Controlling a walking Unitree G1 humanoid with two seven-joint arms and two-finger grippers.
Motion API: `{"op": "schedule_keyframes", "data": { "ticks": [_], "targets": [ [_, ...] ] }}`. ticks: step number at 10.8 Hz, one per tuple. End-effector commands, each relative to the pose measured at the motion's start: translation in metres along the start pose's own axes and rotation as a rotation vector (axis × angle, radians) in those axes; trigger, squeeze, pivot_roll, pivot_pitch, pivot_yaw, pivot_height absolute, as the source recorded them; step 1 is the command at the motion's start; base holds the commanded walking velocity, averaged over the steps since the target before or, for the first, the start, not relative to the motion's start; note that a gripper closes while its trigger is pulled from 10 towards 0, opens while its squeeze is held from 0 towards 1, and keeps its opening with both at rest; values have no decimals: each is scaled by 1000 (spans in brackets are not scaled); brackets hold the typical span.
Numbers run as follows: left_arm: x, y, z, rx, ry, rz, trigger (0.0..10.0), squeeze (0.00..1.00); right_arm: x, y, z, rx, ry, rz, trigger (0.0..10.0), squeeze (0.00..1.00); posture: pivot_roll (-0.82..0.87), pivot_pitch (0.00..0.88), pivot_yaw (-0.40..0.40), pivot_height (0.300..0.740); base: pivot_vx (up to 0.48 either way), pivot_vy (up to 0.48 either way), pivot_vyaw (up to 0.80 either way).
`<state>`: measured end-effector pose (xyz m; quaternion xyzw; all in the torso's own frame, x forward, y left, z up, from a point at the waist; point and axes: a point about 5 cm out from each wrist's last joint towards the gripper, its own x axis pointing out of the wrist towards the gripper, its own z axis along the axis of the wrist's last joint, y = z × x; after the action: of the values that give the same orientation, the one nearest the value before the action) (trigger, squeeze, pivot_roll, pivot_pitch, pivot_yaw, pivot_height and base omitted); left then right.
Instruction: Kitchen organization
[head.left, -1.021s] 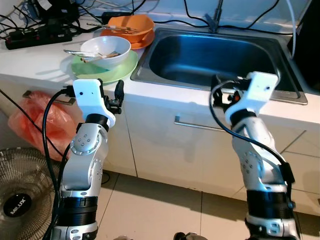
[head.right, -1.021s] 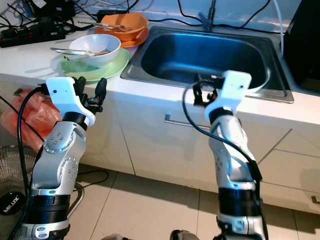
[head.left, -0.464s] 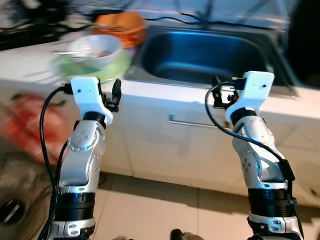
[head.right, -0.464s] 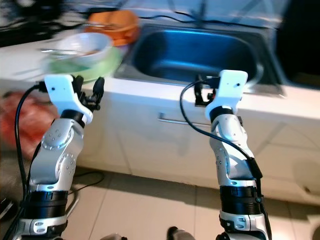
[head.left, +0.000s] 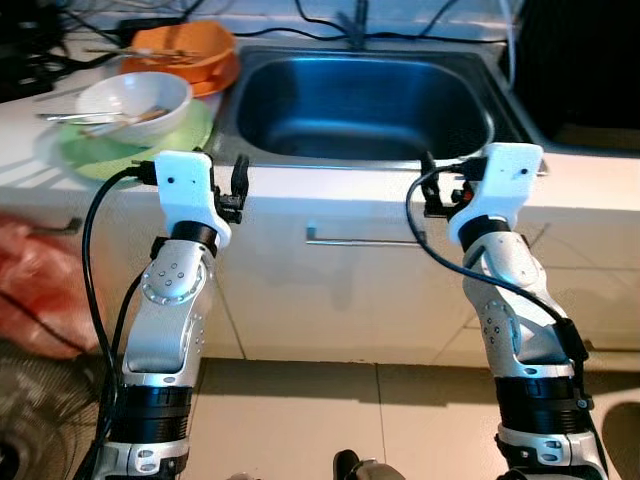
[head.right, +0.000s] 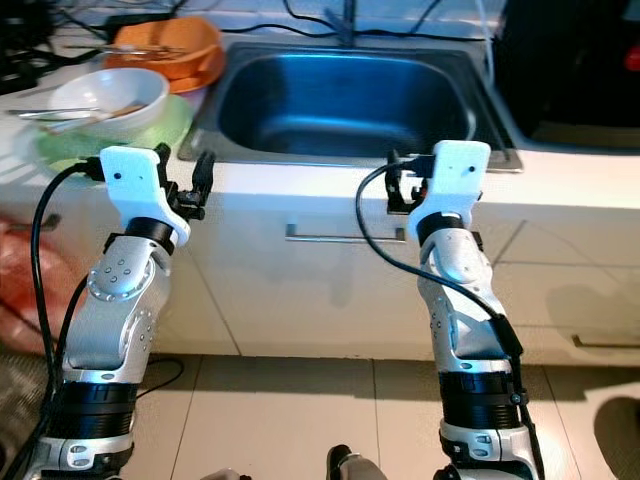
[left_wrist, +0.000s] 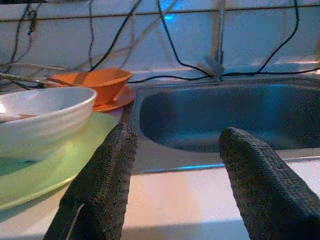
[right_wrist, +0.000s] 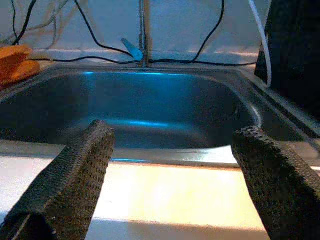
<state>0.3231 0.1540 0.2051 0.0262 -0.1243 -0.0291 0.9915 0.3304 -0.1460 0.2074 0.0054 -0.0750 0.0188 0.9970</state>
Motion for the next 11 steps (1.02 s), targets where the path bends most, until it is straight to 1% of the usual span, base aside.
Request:
{"op": "schedule_keyframes", "data": {
  "ticks": [1, 3, 5, 6, 7, 11],
  "targets": [
    [1, -1, 3, -11, -12, -6, 10000, 0, -1, 1, 3, -17, -24, 7, 10000, 0, -16, 45, 3, 740, 0, 0, -775],
    [-2, -5, 0, -42, -10, -21, 10000, 0, 0, 1, 4, -11, -23, 5, 10000, 0, -13, 42, 4, 740, 0, 0, -769],
    [-2, -5, 0, -43, -13, -28, 10000, 0, 0, 1, 3, -11, -24, 4, 10000, 0, -12, 42, 8, 740, 0, 0, -769],
    [-1, -4, 2, -58, -19, -30, 10000, 0, -1, 2, 4, -17, -40, 6, 10000, 0, -10, 41, 12, 740, 0, 0, 0],
    [0, -3, 5, -62, -30, -35, 10000, 0, -1, 4, 5, -21, -51, 9, 10000, 0, -10, 40, 12, 740, 247, 0, 0],
    [2, -4, 10, -38, -45, -60, 10000, 0, -2, 6, 11, -34, -93, 11, 10000, 0, -6, 45, 18, 740, 281, 0, 0]
  ]
}}
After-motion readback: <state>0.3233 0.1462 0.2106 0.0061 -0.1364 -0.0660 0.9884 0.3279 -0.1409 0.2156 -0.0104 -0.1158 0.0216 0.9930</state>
